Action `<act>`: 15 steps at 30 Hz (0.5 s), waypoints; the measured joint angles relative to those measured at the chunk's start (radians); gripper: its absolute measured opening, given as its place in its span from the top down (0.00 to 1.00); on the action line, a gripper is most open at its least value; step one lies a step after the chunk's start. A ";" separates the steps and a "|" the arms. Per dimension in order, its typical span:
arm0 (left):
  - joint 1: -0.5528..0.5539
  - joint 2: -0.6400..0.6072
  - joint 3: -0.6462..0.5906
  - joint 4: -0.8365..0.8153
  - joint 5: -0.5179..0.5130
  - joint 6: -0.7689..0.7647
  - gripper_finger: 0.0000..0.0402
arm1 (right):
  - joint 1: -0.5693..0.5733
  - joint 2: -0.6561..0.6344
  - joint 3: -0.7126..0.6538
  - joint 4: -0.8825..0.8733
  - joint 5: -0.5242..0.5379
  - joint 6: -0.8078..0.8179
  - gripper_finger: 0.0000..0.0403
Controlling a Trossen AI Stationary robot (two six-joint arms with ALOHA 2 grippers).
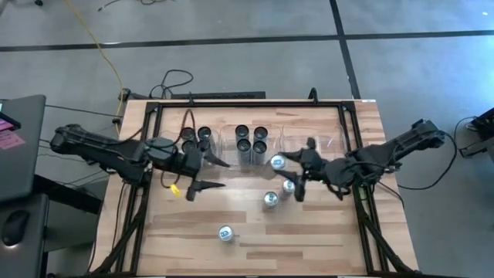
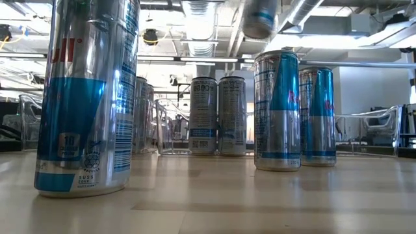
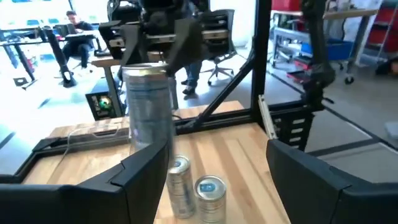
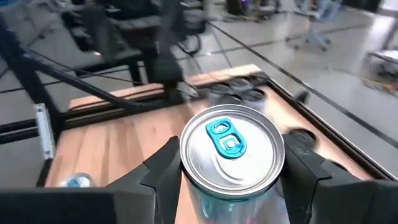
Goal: Sort soda cans
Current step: Put the silver soda can into the right transparent bin
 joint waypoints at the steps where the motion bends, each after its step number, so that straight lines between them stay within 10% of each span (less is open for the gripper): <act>1: -0.006 -0.018 -0.008 -0.006 -0.008 -0.005 0.34 | 0.000 -0.020 0.000 -0.041 0.024 0.027 0.49; 15: -0.071 -0.212 -0.377 0.222 -0.133 -0.091 0.34 | -0.334 -0.173 -0.209 -0.251 0.083 0.296 0.49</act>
